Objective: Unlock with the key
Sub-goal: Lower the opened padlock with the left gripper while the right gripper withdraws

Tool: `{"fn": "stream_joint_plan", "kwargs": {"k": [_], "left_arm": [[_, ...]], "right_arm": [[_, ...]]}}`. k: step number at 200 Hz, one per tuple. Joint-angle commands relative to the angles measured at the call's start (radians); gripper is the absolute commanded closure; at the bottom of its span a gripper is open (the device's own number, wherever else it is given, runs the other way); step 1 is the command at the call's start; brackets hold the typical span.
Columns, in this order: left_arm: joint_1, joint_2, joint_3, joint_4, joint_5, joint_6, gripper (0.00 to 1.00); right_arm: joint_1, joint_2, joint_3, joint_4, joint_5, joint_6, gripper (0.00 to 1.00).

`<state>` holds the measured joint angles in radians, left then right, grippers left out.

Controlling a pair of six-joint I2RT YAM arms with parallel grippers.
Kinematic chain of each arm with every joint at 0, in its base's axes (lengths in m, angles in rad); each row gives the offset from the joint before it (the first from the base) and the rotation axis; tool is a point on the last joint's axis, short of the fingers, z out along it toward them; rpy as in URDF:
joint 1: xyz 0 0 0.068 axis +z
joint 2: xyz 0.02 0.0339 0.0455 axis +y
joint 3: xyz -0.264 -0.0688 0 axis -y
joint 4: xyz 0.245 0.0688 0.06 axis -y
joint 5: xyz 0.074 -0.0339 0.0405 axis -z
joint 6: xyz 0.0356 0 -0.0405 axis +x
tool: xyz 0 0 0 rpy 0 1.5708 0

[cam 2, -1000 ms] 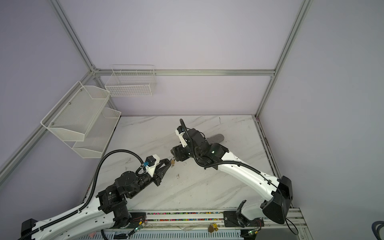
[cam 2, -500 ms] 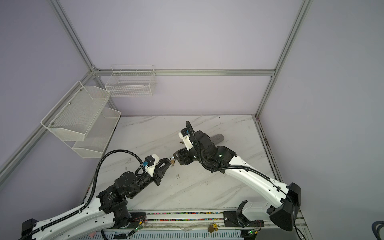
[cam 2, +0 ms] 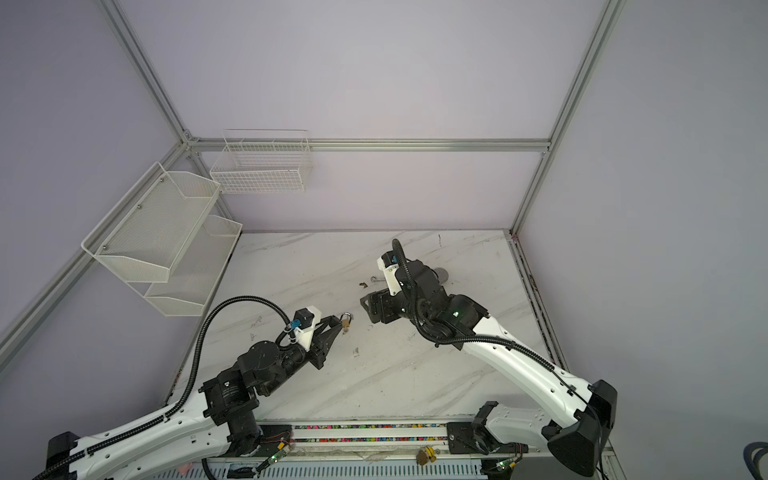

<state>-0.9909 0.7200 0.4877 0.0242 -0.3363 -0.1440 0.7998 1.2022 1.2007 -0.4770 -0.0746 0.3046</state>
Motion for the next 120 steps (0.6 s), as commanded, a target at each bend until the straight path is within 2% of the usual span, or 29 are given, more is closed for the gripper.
{"fn": "stream_joint_plan", "kwargs": {"k": [1, 23, 57, 88, 120], "left_arm": [[-0.002, 0.083, 0.15, -0.083, -0.033, -0.122, 1.0], [-0.006, 0.185, 0.226, -0.161, -0.038, -0.278, 1.0], [-0.044, 0.349, 0.344, -0.348, -0.035, -0.615, 1.0], [-0.092, 0.466, 0.4, -0.462, -0.017, -0.796, 1.0], [-0.123, 0.548, 0.418, -0.52, -0.013, -0.895, 1.0]], "right_arm": [[-0.05, -0.016, -0.043, 0.03, 0.074, 0.058, 0.16], [-0.111, -0.018, -0.099, 0.063, 0.078, 0.107, 0.13], [-0.179, -0.032, -0.211, 0.148, 0.049, 0.167, 0.08], [-0.218, -0.047, -0.29, 0.201, 0.028, 0.198, 0.04], [-0.234, -0.059, -0.359, 0.231, 0.028, 0.222, 0.03]]}}
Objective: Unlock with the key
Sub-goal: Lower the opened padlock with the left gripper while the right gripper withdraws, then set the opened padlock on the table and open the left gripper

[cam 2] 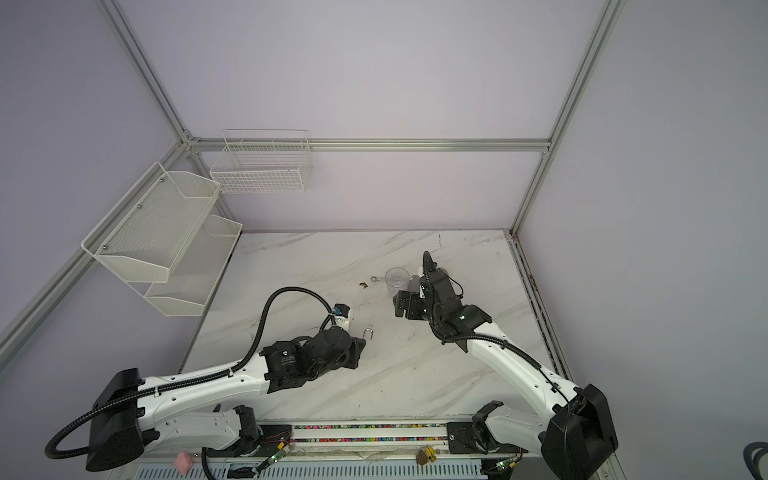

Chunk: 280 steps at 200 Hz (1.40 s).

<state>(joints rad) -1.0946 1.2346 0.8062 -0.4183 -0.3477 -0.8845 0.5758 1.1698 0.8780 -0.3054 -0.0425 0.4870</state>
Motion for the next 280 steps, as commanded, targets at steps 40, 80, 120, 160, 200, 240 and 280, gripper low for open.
{"fn": "stream_joint_plan", "kwargs": {"k": [40, 80, 120, 160, 200, 240, 280], "left_arm": [[-0.037, 0.157, 0.131, -0.083, 0.036, -0.2, 1.0], [-0.043, 0.297, 0.175, -0.095, 0.056, -0.211, 1.0], [-0.042, 0.364, 0.189, -0.097, 0.056, -0.241, 1.0], [-0.043, 0.408, 0.183, -0.102, 0.058, -0.305, 0.95], [-0.043, 0.427, 0.181, -0.102, 0.064, -0.323, 0.76], [-0.043, 0.385, 0.195, -0.102, 0.057, -0.301, 0.56], [-0.022, 0.22, 0.215, -0.191, -0.09, -0.295, 0.4]], "right_arm": [[-0.026, -0.018, -0.092, 0.098, -0.024, 0.063, 0.03], [-0.053, -0.008, -0.12, 0.128, -0.052, 0.072, 0.03], [-0.078, -0.011, -0.127, 0.129, -0.066, 0.059, 0.03], [-0.091, -0.007, -0.135, 0.142, -0.087, 0.051, 0.03], [-0.104, -0.009, -0.136, 0.15, -0.097, 0.05, 0.03], [-0.119, -0.038, -0.126, 0.157, -0.094, 0.05, 0.03], [-0.153, -0.076, -0.074, 0.176, -0.004, 0.058, 0.03]]}}
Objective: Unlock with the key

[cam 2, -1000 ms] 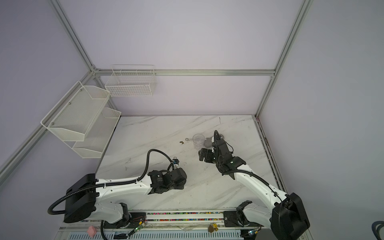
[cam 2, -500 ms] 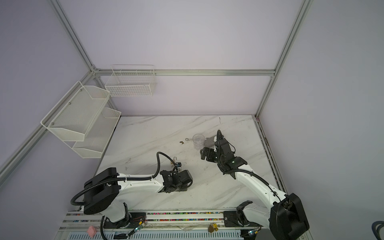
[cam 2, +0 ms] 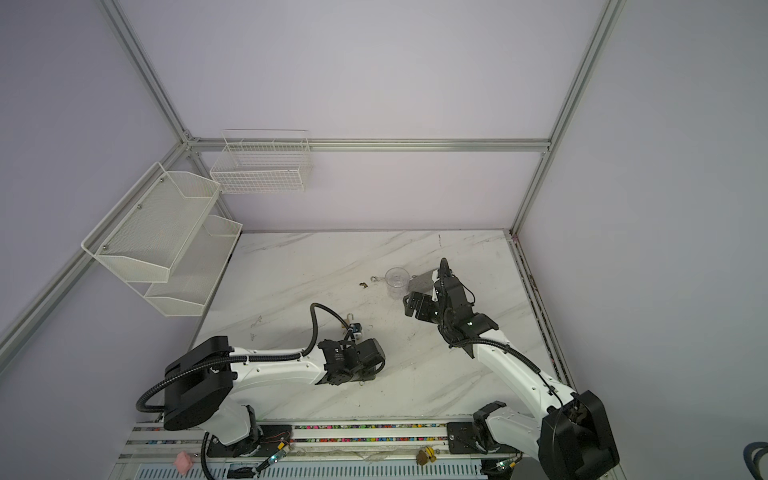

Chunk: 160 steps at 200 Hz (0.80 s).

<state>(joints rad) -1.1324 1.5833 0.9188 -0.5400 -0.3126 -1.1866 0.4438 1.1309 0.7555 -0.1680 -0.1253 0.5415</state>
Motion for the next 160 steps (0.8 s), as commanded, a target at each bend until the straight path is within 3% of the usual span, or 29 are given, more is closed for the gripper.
{"fn": "stream_joint_plan", "kwargs": {"k": [1, 12, 19, 44, 63, 91, 109, 133, 160], "left_arm": [[0.016, -0.131, 0.103, -0.071, -0.131, 0.011, 0.38], [0.036, -0.203, 0.121, -0.116, -0.213, 0.041, 0.18], [0.057, -0.24, 0.131, -0.157, -0.268, 0.06, 0.11], [0.209, -0.39, 0.102, -0.2, -0.395, 0.191, 0.01], [0.412, -0.526, 0.005, -0.144, -0.436, 0.323, 0.0], [0.647, -0.693, -0.212, 0.173, -0.544, 0.664, 0.0], [0.806, -0.726, -0.327, 0.376, -0.558, 0.804, 0.0], [0.96, -0.667, -0.446, 0.611, -0.487, 0.876, 0.0], [1.017, -0.499, -0.555, 0.976, -0.391, 0.966, 0.0]], "right_arm": [[-0.024, -0.038, 0.049, 0.04, 0.083, 0.006, 0.03], [-0.051, -0.05, 0.051, 0.069, 0.109, 0.027, 0.03], [-0.079, -0.058, 0.05, 0.096, 0.113, 0.04, 0.03], [-0.183, -0.065, 0.058, 0.153, 0.234, 0.031, 0.03], [-0.258, -0.051, 0.034, 0.217, 0.371, -0.003, 0.03], [-0.318, 0.019, -0.037, 0.365, 0.604, -0.094, 0.03], [-0.347, 0.086, -0.107, 0.525, 0.684, -0.166, 0.03], [-0.384, 0.188, -0.194, 0.76, 0.682, -0.246, 0.03], [-0.396, 0.319, -0.242, 0.991, 0.594, -0.331, 0.02]]}}
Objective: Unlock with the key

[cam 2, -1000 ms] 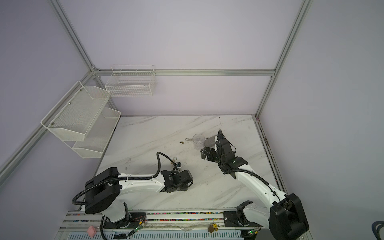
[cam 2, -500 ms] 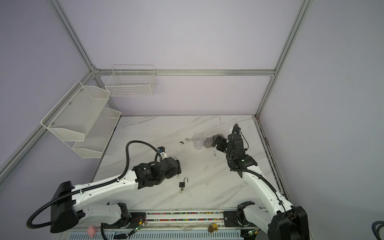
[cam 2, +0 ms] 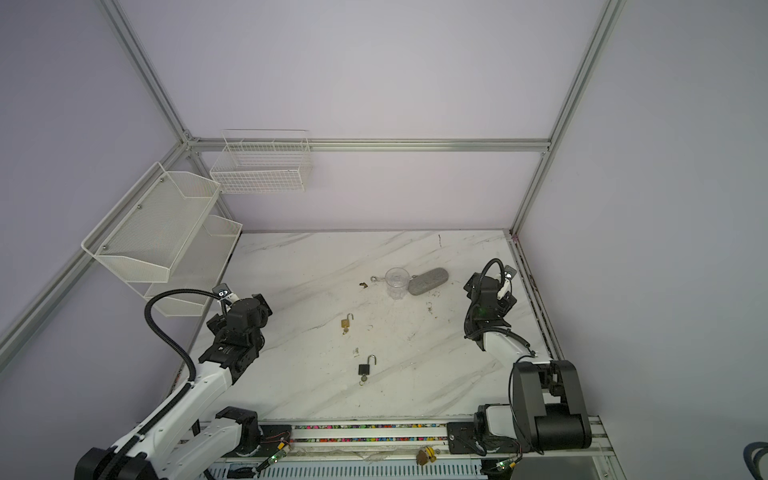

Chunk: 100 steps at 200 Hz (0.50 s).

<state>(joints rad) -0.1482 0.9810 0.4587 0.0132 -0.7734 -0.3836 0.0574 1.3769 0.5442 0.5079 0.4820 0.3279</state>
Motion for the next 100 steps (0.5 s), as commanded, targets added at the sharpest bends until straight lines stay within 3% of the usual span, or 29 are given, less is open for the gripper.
{"fn": "stream_joint_plan", "kwargs": {"k": [1, 33, 49, 59, 76, 89, 100], "left_arm": [[0.033, 0.11, -0.097, 0.435, 0.071, 0.177, 0.0], [0.056, 0.311, -0.186, 0.89, 0.171, 0.294, 0.0], [0.066, 0.402, -0.208, 1.045, 0.222, 0.335, 0.0], [0.074, 0.471, -0.208, 1.096, 0.24, 0.337, 0.0], [0.082, 0.539, -0.21, 1.162, 0.321, 0.359, 0.0], [0.082, 0.577, -0.201, 1.162, 0.357, 0.359, 0.0], [0.082, 0.626, -0.182, 1.198, 0.345, 0.383, 0.0]], "right_arm": [[-0.01, 0.078, -0.033, 0.327, -0.015, -0.12, 0.02], [-0.024, 0.215, -0.026, 0.499, -0.16, -0.153, 0.03], [-0.024, 0.244, -0.058, 0.651, -0.22, -0.237, 0.03], [-0.025, 0.279, -0.087, 0.77, -0.262, -0.264, 0.03], [-0.026, 0.334, -0.093, 0.826, -0.375, -0.321, 0.03], [-0.027, 0.417, -0.125, 0.996, -0.44, -0.332, 0.03], [-0.027, 0.383, -0.095, 0.849, -0.403, -0.334, 0.03]]}}
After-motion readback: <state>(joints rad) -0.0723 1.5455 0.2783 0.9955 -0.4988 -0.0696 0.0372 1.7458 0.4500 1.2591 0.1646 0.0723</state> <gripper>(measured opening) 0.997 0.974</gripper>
